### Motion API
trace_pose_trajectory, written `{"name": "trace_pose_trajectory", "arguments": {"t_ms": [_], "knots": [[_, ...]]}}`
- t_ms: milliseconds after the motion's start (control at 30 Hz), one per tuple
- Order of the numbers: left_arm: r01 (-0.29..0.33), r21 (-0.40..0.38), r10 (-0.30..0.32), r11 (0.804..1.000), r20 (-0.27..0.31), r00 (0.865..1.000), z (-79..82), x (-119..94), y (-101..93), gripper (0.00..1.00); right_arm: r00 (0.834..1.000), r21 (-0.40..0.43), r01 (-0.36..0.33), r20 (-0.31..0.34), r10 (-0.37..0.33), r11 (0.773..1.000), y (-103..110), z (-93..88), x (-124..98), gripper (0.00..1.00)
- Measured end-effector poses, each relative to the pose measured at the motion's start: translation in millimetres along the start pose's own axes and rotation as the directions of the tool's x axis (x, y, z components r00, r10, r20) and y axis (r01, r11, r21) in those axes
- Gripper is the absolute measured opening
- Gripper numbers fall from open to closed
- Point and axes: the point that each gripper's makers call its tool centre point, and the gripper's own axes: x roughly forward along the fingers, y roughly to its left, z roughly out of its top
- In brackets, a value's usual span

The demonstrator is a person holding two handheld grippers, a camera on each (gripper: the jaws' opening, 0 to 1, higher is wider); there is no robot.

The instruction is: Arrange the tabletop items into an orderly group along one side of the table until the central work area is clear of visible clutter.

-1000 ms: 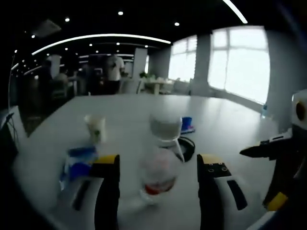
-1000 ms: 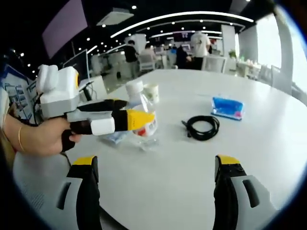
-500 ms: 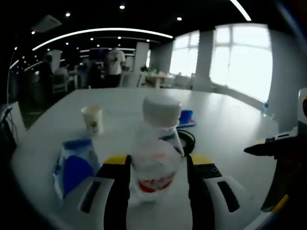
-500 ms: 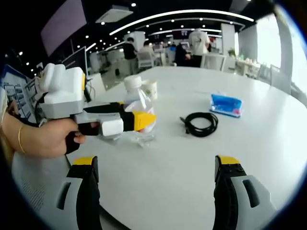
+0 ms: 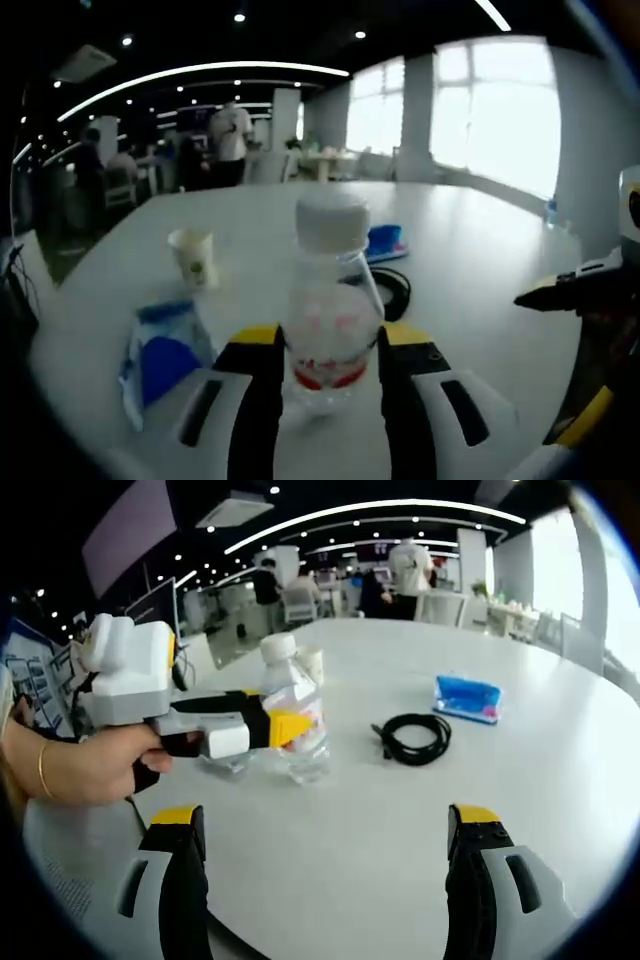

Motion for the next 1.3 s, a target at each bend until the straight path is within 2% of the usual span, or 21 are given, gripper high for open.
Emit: {"name": "trace_pose_trajectory", "arguments": {"t_ms": [133, 367, 633, 900, 1033, 1133, 1300], "knots": [[0.004, 0.019, -0.004, 1.000, -0.002, 1.000, 0.0, -1.8, -0.1, 0.34, 1.000, 0.003, 0.004, -0.002, -0.004, 1.000, -0.9, -0.4, -0.1, 1.00], [0.006, -0.024, -0.006, 1.000, -0.003, 1.000, 5.3, -6.1, 6.3, 0.33, 1.000, 0.008, 0.008, 0.007, -0.008, 1.000, -2.0, 1.5, -1.0, 1.00], [-0.014, -0.037, 0.016, 0.999, 0.045, 0.999, 25.7, -13.2, 20.2, 0.33, 1.000, 0.004, 0.007, 0.004, -0.007, 1.000, -1.4, 1.4, -0.6, 0.99], [-0.088, 0.001, 0.087, 0.996, 0.088, 0.992, 51.3, -21.5, 47.9, 0.33, 1.000, 0.005, 0.006, 0.011, -0.006, 1.000, -0.7, 2.9, -1.0, 1.00], [-0.110, -0.017, 0.111, 0.994, 0.107, 0.988, 62.8, -25.6, 63.1, 0.33, 1.000, -0.010, 0.001, 0.007, -0.001, 1.000, 1.6, 3.1, -0.3, 1.00], [-0.140, -0.023, 0.142, 0.990, 0.099, 0.985, 68.9, -27.2, 77.1, 0.33, 1.000, -0.008, -0.001, 0.003, 0.001, 1.000, 1.8, 2.3, -0.2, 1.00], [-0.167, -0.034, 0.170, 0.985, 0.142, 0.975, 85.4, -32.1, 102.6, 0.33, 1.000, -0.010, -0.004, 0.005, 0.005, 1.000, 2.4, 2.9, 0.6, 1.00]]}}
